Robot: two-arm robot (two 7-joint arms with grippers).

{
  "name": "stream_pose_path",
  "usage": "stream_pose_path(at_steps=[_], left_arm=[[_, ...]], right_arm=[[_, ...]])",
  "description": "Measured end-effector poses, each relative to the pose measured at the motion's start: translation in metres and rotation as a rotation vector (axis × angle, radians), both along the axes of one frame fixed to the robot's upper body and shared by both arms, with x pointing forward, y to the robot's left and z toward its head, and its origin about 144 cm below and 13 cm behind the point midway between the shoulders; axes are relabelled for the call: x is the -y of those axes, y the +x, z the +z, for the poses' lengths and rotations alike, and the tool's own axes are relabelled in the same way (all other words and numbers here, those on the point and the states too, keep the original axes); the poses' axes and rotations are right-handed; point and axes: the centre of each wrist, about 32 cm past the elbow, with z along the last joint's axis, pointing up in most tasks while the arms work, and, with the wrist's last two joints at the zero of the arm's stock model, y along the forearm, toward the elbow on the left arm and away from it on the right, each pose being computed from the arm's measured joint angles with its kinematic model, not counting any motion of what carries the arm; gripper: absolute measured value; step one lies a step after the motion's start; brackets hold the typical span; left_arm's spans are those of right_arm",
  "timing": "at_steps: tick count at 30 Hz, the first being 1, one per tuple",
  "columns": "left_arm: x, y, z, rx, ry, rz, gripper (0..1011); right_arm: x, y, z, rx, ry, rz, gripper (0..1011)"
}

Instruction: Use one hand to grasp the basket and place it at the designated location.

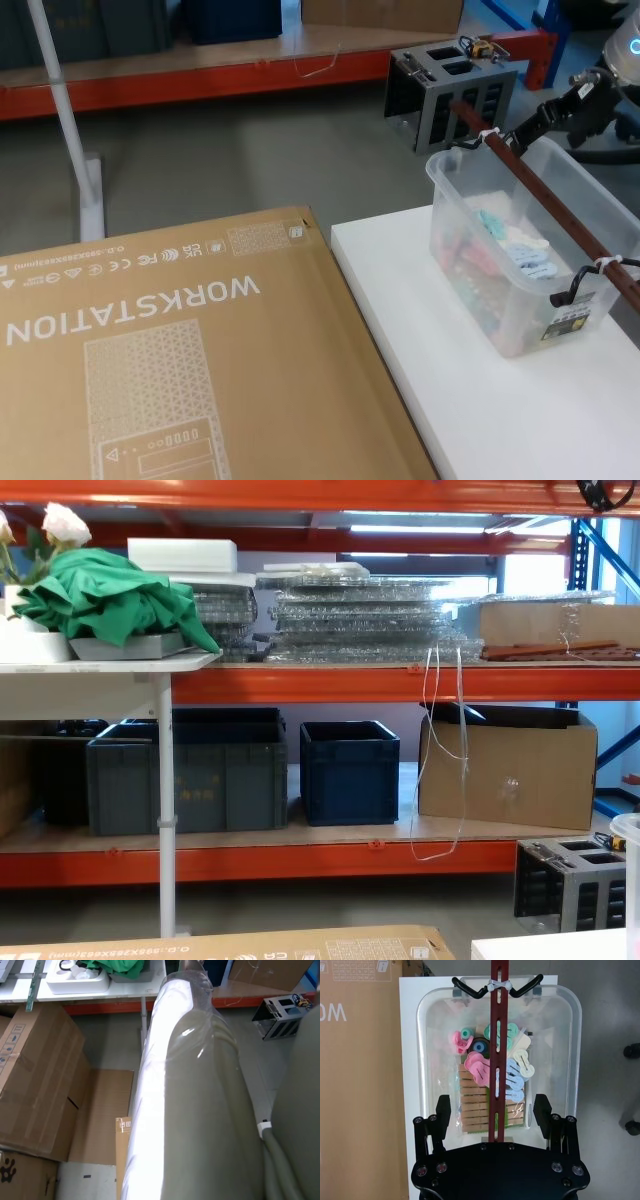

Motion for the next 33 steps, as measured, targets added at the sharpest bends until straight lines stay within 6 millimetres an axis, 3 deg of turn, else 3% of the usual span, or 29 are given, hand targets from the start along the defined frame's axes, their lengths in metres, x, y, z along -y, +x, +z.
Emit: stream_pose_path(at_steps=[33], left_arm=[[0.0, 0.0, 0.0, 0.0, 0.0, 0.0, 0]], right_arm=[[0.0, 0.0, 0.0, 0.0, 0.0, 0.0, 1000]])
